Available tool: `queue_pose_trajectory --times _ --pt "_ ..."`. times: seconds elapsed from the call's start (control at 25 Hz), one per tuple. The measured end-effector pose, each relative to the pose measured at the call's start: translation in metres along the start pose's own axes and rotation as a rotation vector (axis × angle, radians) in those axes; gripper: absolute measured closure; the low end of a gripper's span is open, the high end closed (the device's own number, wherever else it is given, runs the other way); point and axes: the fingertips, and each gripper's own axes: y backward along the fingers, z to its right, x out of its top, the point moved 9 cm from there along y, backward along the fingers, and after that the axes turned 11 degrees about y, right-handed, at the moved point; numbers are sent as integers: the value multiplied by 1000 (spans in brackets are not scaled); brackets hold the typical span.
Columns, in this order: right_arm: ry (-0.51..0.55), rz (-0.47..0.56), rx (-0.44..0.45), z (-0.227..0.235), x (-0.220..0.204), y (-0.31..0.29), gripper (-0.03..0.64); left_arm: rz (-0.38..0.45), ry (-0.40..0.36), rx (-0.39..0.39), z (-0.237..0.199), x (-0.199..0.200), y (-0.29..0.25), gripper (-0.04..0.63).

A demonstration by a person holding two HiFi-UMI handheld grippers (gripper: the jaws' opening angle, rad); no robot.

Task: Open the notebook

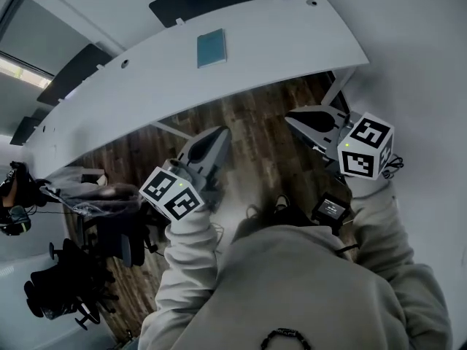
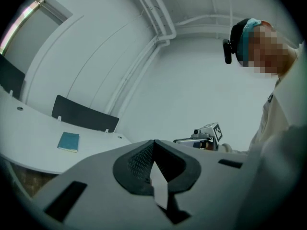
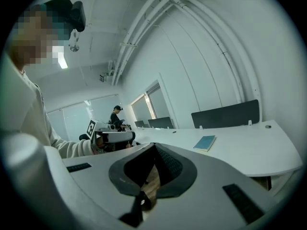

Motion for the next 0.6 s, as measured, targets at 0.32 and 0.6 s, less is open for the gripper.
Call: queue_pose_trajectory --times 0.32,0.6 --pt "-48 11 36 15 -23 6 595 -29 -32 58 -3 2 6 600" --pt "-58 36 5 32 -21 16 595 -28 25 88 -24 -3 6 600"
